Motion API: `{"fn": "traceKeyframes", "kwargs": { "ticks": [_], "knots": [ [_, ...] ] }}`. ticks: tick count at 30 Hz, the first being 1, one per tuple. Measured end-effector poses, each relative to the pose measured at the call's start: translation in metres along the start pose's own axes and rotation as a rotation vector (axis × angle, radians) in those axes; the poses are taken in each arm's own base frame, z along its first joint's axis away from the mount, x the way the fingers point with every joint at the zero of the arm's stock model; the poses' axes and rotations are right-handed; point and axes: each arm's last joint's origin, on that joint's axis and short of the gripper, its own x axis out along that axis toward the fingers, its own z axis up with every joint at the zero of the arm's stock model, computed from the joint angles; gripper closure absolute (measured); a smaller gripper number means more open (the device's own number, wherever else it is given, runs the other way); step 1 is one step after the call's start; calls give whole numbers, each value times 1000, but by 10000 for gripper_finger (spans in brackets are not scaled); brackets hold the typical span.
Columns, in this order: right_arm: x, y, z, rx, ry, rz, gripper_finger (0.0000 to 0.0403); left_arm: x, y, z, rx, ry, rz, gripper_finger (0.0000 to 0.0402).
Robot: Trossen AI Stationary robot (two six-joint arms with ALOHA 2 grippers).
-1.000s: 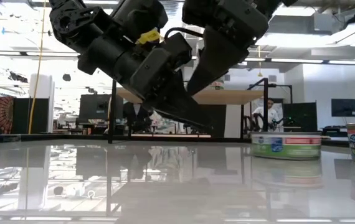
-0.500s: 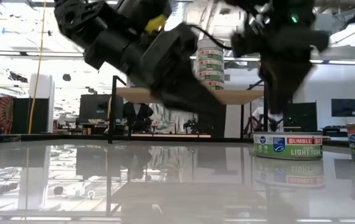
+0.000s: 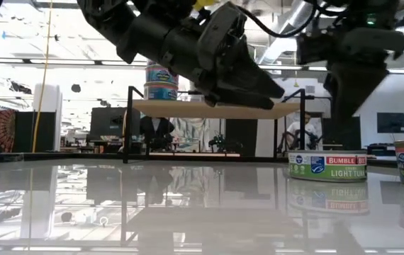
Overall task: Stack canned seafood by type on shelf
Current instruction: Stack the green tuna can on top of the other green tuna cans on the shelf
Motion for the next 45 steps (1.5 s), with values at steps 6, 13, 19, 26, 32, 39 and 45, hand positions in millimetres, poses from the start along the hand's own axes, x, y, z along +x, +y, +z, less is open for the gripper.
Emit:
{"fn": "traceKeyframes", "kwargs": {
  "ticks": [6,13,19,26,32,39,45],
  "knots": [
    [9,-2,-16,-26,43,-11,171,11,3,-5,-21,-40,28,187],
    [12,1,-22,-40,51,-9,171,34,2,-14,9,-9,28,187],
    [6,4,-30,-37,54,-12,171,52,3,-18,23,45,34,187],
    [-8,4,-35,-20,47,18,171,53,12,-12,-5,35,34,187],
    [-11,-3,-45,-28,178,9,171,53,22,-10,-35,29,25,187],
    [-19,-12,-53,-14,234,-41,171,53,20,-9,-21,12,14,187],
    [-32,-10,-42,-7,10,16,171,53,21,-10,-21,21,17,187]
  ]
}}
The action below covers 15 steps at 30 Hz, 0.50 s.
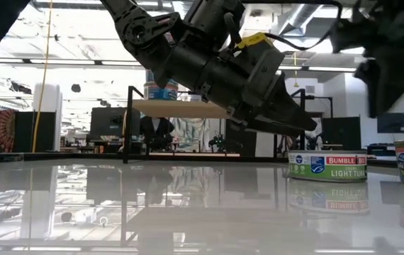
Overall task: Stack canned seafood by type on shelf
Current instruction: Stack the green tuna can on top of the other green tuna cans on the shelf
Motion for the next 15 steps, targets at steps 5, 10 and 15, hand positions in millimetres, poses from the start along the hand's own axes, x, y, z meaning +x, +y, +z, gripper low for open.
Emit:
{"fn": "traceKeyframes", "kwargs": {
  "ticks": [5,10,15],
  "knots": [
    [0,2,5,-6,-75,-7,171,4,1,-13,-16,67,3,187],
    [5,6,5,-8,-61,-14,171,5,2,-23,-34,156,8,187],
    [5,8,5,-12,-67,-7,171,2,-3,-27,-43,215,-32,194]
  ]
}}
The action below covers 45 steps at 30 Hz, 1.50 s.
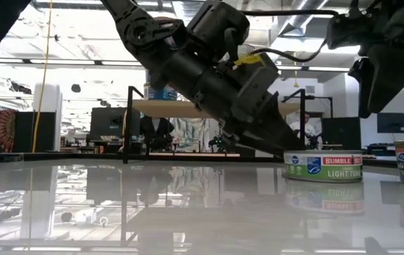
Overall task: Stack canned seafood by type on shelf
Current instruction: Stack the green tuna can on top of the other green tuna cans on the shelf
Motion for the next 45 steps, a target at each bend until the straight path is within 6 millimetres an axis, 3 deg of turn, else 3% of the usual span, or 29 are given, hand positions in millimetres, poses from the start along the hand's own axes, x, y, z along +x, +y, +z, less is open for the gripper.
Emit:
{"fn": "traceKeyframes", "kwargs": {
  "ticks": [10,25,35,45],
  "knots": [
    [-1,5,6,14,-45,67,171,-2,-1,-27,4,108,-22,256],
    [-27,13,16,-39,7,168,171,-27,2,-50,-45,26,-34,263],
    [-22,34,36,-71,-431,218,171,-31,-2,-66,-62,-6,-10,263],
    [-7,37,30,-71,-564,231,171,-32,-16,-70,1,-20,46,263]
  ]
}}
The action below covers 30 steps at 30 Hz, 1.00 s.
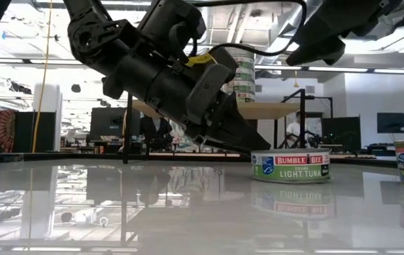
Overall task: Stack canned seafood by type on shelf
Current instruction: Stack the green tuna can on top of the other green tuna cans on the shelf
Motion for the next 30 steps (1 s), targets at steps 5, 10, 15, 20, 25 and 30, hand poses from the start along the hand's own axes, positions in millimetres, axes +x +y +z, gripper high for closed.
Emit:
{"fn": "traceKeyframes", "kwargs": {
  "ticks": [5,10,15,20,25,30],
  "knots": [
    [-1,2,-1,-11,-2,-5,171,-6,0,-13,-28,-45,-32,263],
    [-1,3,-2,-16,2,-3,171,-13,6,-25,-122,-75,-106,263],
    [1,3,-3,-13,8,-8,171,-17,6,-31,-124,-86,-107,263],
    [14,8,-9,-48,21,-6,171,-22,5,-35,-98,-143,-102,263],
    [25,10,-15,-81,48,-18,171,-30,4,-42,-53,-206,-94,263],
    [25,10,-15,-79,43,-17,171,-38,1,-46,-11,-277,-72,263]
  ]
}}
